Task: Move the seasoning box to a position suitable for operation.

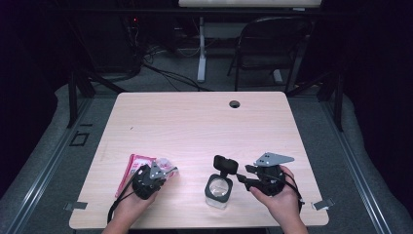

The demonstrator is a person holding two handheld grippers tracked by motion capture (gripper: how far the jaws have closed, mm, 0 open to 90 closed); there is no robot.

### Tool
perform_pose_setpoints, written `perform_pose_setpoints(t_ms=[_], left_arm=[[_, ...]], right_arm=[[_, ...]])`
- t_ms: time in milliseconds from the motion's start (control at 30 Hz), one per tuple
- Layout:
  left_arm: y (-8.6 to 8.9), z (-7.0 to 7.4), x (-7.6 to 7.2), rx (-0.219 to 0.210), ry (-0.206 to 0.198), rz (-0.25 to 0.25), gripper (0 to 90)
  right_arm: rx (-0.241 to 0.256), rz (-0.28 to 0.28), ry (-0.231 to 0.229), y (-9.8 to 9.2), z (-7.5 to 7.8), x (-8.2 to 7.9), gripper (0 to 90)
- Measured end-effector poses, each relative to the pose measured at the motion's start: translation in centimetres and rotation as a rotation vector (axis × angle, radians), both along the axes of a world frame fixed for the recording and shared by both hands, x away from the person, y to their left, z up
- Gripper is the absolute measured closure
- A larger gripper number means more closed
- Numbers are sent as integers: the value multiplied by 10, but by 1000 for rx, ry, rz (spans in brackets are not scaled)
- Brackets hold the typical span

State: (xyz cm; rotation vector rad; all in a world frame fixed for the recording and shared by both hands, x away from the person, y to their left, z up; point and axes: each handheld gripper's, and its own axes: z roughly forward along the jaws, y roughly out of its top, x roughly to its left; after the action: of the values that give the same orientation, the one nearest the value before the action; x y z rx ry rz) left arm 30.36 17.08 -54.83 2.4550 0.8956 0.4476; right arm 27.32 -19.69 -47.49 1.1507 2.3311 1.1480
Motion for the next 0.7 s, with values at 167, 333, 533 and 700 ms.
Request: perform_pose_setpoints(t_ms=[167, 333, 533, 700], left_arm=[[-2, 3, 1, 16, 13, 10, 900], [-2, 8, 4, 17, 39, 1, 900], [1, 14, 6, 11, 44, -4, 900], [2, 20, 5, 13, 29, 0, 900]], right_arm=[[-1, -2, -2, -1, 0, 0, 537], [-1, -1, 2, -2, 1, 0, 538], [-6, -3, 2, -2, 1, 0, 538], [-5, -2, 1, -2, 1, 0, 541]])
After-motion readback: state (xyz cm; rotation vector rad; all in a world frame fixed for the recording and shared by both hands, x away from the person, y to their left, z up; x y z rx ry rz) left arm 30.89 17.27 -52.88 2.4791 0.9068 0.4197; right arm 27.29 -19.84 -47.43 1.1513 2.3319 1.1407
